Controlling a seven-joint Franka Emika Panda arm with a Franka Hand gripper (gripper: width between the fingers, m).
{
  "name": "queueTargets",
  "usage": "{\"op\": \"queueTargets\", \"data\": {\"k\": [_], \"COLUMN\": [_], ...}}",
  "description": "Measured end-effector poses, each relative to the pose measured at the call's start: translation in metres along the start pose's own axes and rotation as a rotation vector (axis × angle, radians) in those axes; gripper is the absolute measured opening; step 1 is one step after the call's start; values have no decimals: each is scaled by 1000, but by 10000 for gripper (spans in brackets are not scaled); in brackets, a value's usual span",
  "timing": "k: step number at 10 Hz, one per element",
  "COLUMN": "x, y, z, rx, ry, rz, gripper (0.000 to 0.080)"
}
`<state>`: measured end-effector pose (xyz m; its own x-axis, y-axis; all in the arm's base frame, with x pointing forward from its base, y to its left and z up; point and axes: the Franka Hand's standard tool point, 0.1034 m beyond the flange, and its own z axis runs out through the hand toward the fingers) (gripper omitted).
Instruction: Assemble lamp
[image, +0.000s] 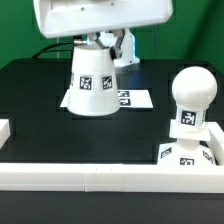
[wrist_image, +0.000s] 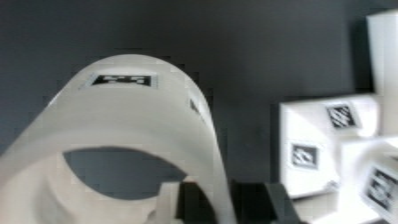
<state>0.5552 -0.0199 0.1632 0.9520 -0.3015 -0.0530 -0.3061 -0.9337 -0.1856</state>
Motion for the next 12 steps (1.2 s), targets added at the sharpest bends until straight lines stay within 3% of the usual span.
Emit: {"op": "queueTargets", "data": {"k": [3,5,9,11,12], "x": [8,15,16,18,22], "y": [-46,-82,-85,-109,-113], "z": [-33,-48,-47,-55,-58], "rx": [30,32,33,47,50], "ry": [-2,-17,-14,-1,3], "rz": [39,89,77,74,75], "gripper": [46,46,46,46,46]}}
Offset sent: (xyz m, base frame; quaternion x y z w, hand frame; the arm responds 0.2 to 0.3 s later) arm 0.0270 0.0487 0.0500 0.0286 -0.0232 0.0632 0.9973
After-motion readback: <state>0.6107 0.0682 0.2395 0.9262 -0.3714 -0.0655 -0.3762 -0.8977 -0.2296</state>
